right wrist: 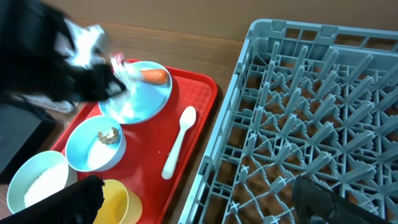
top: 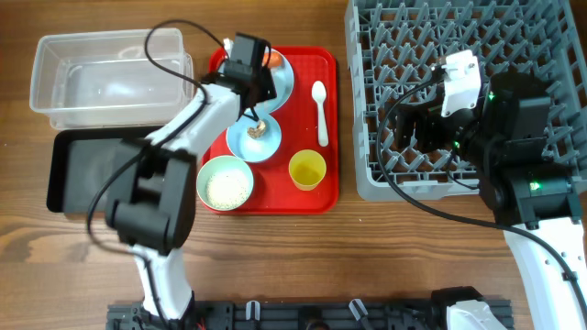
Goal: Sort waste into correct bins and load items into the dishwasher rack
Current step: 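Carry the wrapper and tissue left and drop into the clear bin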
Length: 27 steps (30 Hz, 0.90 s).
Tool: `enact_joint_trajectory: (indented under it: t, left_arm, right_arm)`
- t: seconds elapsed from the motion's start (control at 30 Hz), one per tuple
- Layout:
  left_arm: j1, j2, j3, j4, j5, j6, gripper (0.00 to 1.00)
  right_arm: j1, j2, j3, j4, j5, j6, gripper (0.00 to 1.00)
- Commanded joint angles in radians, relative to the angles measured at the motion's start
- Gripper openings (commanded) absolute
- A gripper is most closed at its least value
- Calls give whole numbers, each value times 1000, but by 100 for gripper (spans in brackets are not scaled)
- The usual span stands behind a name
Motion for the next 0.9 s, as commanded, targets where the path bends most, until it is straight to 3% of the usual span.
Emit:
enact_joint_trajectory:
  t: [0.0, 0.23, 0.43, 0.47, 0.53, 0.57, 0.6, 0.63, 0.77, 0.87]
  left_arm:
    - [14, -201, 50, -19, -54, 8, 4]
    - [160, -267, 50, -135, -227, 9, 4]
    - [362, -200, 50, -135, -222, 8, 4]
    - [378, -188, 50, -128, -222, 8, 8]
    - [404, -159, 50, -117, -222, 8, 33]
    - [412, -144, 50, -116, -223, 8, 59]
    - [418, -126, 50, -108, -223, 8, 96]
    - [419, -114, 50, -96, -223, 8, 100]
    - [418, -111, 50, -70, -218, 12, 100]
    - [418, -148, 54, -68, -77, 114, 100]
  right_arm:
    - [-5, 10, 23, 9, -21, 12, 100]
    - [-5, 10, 23, 10, -20, 29, 100]
    - [-5, 10, 23, 10, -21, 29, 100]
    - [-5, 10, 23, 10, -20, 30, 99]
    - [-5, 10, 23, 10, -21, 30, 100]
    - [-5, 10, 23, 10, -21, 30, 100]
    - [-5, 10, 23, 9, -21, 30, 100]
    - [-5, 10, 23, 9, -21, 30, 100]
    - [-5, 10, 23, 8, -20, 29, 100]
    - [-5, 10, 23, 9, -20, 29, 100]
